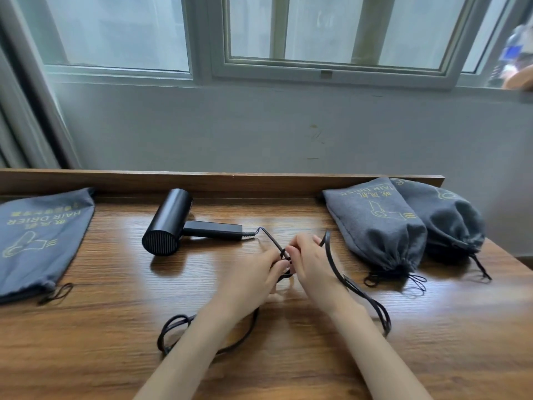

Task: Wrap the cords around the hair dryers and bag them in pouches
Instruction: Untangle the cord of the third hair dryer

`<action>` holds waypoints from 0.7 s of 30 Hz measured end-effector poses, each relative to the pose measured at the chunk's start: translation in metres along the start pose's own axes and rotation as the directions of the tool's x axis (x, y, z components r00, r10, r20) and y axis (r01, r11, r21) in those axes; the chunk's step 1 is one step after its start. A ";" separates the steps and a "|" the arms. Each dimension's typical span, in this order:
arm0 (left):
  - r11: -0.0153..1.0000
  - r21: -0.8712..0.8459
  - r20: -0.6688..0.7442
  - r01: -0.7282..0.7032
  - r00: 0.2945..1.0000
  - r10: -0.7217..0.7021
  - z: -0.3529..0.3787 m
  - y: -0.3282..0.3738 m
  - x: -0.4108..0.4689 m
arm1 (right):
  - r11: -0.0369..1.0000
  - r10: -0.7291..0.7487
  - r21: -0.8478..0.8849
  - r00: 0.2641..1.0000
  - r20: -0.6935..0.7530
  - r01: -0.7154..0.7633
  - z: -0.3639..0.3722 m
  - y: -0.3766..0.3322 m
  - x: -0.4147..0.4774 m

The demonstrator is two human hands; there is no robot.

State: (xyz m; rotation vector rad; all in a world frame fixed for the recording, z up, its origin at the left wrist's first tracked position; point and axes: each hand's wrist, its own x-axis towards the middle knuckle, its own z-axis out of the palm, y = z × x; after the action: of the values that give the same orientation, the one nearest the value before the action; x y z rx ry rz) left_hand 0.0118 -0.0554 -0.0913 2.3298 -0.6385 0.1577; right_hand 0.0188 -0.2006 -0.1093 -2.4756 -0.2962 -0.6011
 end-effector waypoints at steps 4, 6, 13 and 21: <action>0.932 -0.360 -0.117 -0.030 0.993 -0.014 -0.017 0.007 -0.003 | 1.000 0.025 0.014 0.993 -0.112 -0.023 -0.007 0.001 0.003; 0.811 -0.581 -0.201 -0.071 0.978 -0.058 -0.027 0.008 -0.009 | 0.997 0.069 -0.009 0.978 -0.196 -0.073 -0.010 0.006 0.004; 0.249 -0.969 -0.053 0.009 0.969 -0.243 -0.047 -0.007 -0.020 | 0.969 0.249 0.038 0.954 -0.166 -0.246 -0.023 0.009 0.004; 0.842 0.510 -0.463 0.177 0.881 0.095 -0.033 0.004 -0.001 | 0.994 0.074 -0.078 0.993 -0.092 -0.081 -0.024 -0.012 0.002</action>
State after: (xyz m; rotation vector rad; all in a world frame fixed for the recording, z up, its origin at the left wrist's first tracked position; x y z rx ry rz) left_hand 0.0109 -0.0355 -0.0646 2.6801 -0.3087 0.9751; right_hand 0.0076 -0.2042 -0.0848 -2.5169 -0.1431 -0.7008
